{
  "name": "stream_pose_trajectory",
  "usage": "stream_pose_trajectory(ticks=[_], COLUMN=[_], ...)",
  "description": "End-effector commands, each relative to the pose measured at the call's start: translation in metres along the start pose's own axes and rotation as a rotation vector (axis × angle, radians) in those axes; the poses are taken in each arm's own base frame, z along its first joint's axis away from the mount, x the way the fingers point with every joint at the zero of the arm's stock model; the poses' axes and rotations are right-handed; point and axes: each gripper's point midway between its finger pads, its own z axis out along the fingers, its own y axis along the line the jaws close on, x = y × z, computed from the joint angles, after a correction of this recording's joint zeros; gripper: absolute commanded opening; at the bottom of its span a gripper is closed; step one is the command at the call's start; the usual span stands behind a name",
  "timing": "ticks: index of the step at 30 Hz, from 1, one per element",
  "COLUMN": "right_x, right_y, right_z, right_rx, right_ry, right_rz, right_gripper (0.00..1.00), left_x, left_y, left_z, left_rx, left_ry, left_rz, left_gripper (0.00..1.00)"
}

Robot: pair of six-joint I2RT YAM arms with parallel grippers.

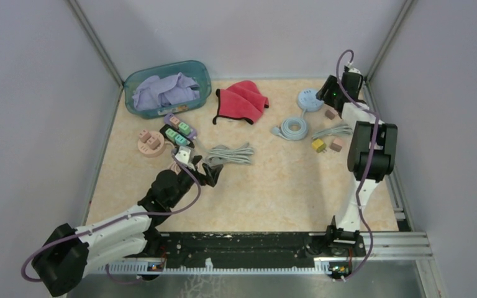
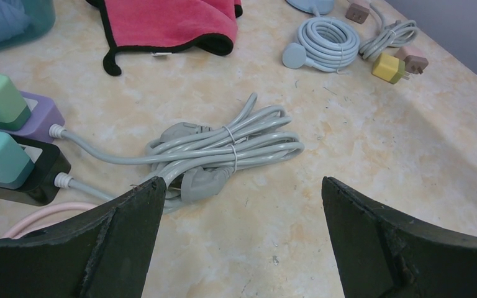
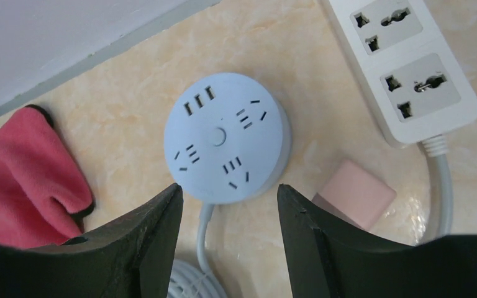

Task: Pull the plug off the socket
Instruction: Place the socket at the center of the board, then move the socket to the center of the board.

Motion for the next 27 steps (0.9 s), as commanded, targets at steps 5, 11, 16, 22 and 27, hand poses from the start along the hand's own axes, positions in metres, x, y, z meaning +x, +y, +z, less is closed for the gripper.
stream_pose_trajectory(ticks=[5,11,16,22,27], right_x=[-0.052,-0.011,0.029,0.054,0.067], right_y=[0.067,0.14,0.146,0.126,0.129], right_z=[-0.112,-0.218,-0.28,-0.295,-0.297], right_rx=[-0.255,-0.739,-0.884,-0.82,-0.886], right_ry=[-0.151,-0.069,-0.066,-0.189,-0.174], right_rz=[-0.171,-0.35,-0.526,-0.645,-0.634], right_gripper=[0.57,0.57,0.58,0.65,0.65], left_x=[-0.014,-0.016,-0.028,-0.049,-0.045], left_y=[0.003,0.005,-0.004,-0.004,0.002], left_z=[0.014,0.022,0.028,0.038,0.048], left_rx=[-0.053,-0.089,-0.067,-0.047,-0.045], left_ry=[0.008,0.048,0.082,0.099,0.166], left_rz=[-0.017,-0.024,-0.055,-0.085,-0.18], left_gripper=[1.0,1.0,1.0,1.0,1.0])
